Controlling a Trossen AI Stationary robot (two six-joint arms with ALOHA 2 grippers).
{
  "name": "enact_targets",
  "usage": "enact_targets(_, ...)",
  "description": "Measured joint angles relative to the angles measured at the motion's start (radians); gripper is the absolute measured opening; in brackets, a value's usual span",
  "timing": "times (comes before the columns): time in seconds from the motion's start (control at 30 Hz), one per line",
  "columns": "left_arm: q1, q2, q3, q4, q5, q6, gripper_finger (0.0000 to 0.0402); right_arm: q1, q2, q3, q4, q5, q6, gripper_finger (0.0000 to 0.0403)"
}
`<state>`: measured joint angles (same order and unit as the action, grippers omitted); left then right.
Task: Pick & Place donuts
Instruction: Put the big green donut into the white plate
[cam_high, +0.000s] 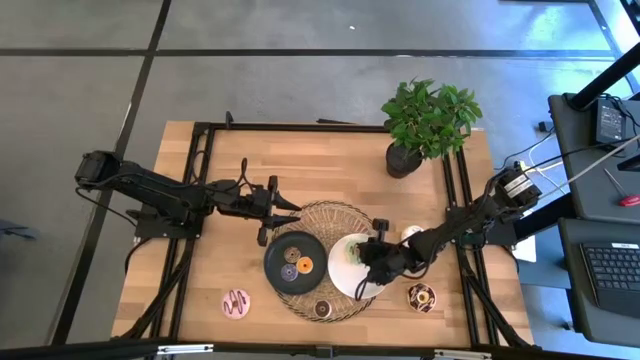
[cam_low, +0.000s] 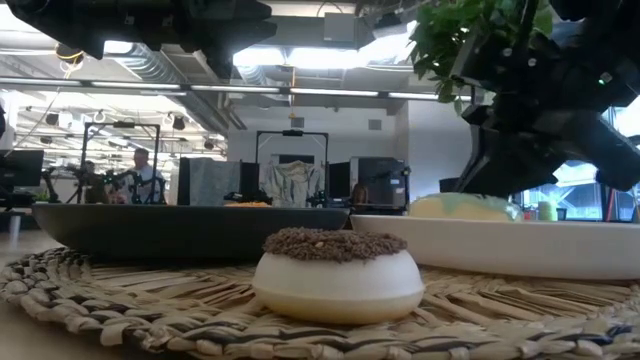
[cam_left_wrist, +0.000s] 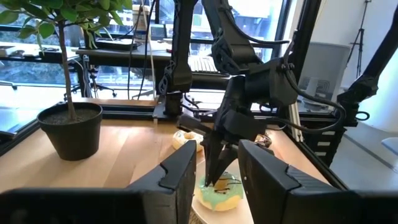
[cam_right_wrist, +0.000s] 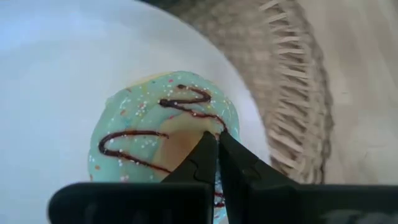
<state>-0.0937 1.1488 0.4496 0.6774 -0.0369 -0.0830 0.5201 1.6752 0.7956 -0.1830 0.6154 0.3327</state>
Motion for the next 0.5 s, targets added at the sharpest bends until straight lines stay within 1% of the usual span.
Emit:
enact_targets(0.1, 0.000, 0.000, 0.000, 0.000, 0.000, 0.000, 0.0118, 0.000, 0.000, 0.000, 0.000, -0.013, -0.020, 0.0019)
enact_targets(0.17, 0.000, 0.000, 0.000, 0.000, 0.000, 0.000, 0.0117, 0.001, 0.000, 0.000, 0.001, -0.003, -0.023, 0.0034)
enact_targets(0.27, 0.000, 0.000, 0.000, 0.000, 0.000, 0.000, 0.0115, 0.000, 0.000, 0.000, 0.001, 0.019, -0.024, 0.0074)
enact_targets(0.4, 0.000, 0.000, 0.000, 0.000, 0.000, 0.000, 0.0115, 0.000, 0.000, 0.000, 0.000, 0.020, -0.024, 0.0133)
enact_targets(0.5, 0.000, 0.000, 0.000, 0.000, 0.000, 0.000, 0.0117, 0.000, 0.000, 0.030, -0.048, 0.020, -0.033, 0.0166)
